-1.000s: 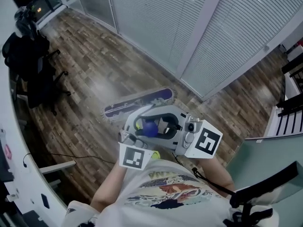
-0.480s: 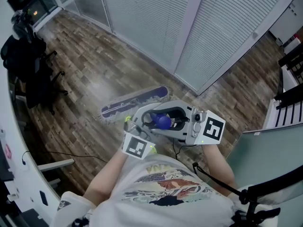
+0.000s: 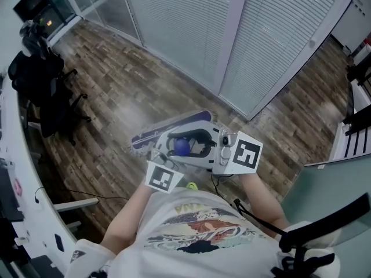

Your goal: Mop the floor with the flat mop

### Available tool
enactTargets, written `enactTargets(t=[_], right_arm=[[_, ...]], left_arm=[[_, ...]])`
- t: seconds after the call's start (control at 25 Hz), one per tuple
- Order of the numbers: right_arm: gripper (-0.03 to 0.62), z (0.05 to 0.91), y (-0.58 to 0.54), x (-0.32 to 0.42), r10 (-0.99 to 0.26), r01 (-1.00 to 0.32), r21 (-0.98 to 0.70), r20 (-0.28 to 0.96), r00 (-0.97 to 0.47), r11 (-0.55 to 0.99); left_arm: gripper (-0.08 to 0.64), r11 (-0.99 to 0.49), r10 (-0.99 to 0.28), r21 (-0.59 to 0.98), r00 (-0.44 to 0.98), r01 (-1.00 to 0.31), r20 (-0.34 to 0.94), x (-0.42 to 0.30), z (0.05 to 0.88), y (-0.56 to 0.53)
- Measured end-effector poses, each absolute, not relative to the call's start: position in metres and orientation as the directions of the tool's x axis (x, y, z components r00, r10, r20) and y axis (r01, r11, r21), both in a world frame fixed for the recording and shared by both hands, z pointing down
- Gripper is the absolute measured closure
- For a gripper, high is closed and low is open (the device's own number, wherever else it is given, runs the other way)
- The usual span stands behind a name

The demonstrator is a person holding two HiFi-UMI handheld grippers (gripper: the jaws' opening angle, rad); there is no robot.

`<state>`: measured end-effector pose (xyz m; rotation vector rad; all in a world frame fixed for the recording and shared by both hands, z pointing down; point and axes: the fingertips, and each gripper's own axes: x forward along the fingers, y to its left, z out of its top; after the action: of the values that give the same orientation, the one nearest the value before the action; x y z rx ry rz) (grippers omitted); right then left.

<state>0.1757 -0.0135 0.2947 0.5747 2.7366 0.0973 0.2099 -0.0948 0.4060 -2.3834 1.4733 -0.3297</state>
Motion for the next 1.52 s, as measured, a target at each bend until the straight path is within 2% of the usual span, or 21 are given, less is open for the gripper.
enactTargets(t=[0.2, 0.44, 0.76, 0.92, 1.04, 1.12, 1.28, 1.44, 1.52], right_arm=[[0.447, 0.295, -0.001, 0.169, 0.409, 0.385, 0.138, -0.325, -0.853, 0.912], [0.443, 0.299, 0.019, 0.173, 0.423, 0.404, 0.127, -0.339, -0.84, 0.906], [0.439, 0.32, 0.11, 0.172, 0.442, 0.422, 0.132, -0.272, -0.855, 0.897], [0.434, 0.338, 0.165, 0.172, 0.436, 0.414, 0.139, -0.223, -0.872, 0.9], [0.433, 0.346, 0.199, 0.173, 0.393, 0.366, 0.154, -0.22, -0.893, 0.918], [0.433, 0.348, 0.22, 0.174, 0.355, 0.322, 0.169, -0.232, -0.906, 0.931], [0.433, 0.354, 0.266, 0.187, 0.308, 0.275, 0.16, -0.245, -0.919, 0.948], [0.428, 0.36, 0.304, 0.211, 0.3, 0.285, 0.096, -0.239, -0.923, 0.954], [0.419, 0.367, 0.31, 0.219, 0.3, 0.292, 0.066, -0.233, -0.925, 0.954]], left_arm=[[0.505, -0.373, -0.918, -0.333, 0.396, -0.866, 0.0, 0.197, 0.407, -0.09], [0.512, -0.399, -0.911, -0.337, 0.41, -0.853, 0.041, 0.202, 0.416, -0.074], [0.511, -0.412, -0.909, -0.307, 0.409, -0.858, 0.075, 0.204, 0.437, 0.007], [0.511, -0.427, -0.904, -0.275, 0.398, -0.862, 0.156, 0.203, 0.465, 0.06], [0.509, -0.314, -0.944, -0.256, 0.328, -0.914, -0.015, 0.201, 0.453, 0.09], [0.511, -0.235, -0.964, -0.254, 0.258, -0.938, -0.06, 0.197, 0.45, 0.11], [0.511, -0.233, -0.969, -0.301, 0.246, -0.925, -0.004, 0.21, 0.469, 0.156], [0.511, -0.318, -0.947, -0.319, 0.286, -0.893, 0.143, 0.238, 0.483, 0.2], [0.511, -0.317, -0.948, -0.308, 0.296, -0.897, 0.113, 0.247, 0.483, 0.208]])
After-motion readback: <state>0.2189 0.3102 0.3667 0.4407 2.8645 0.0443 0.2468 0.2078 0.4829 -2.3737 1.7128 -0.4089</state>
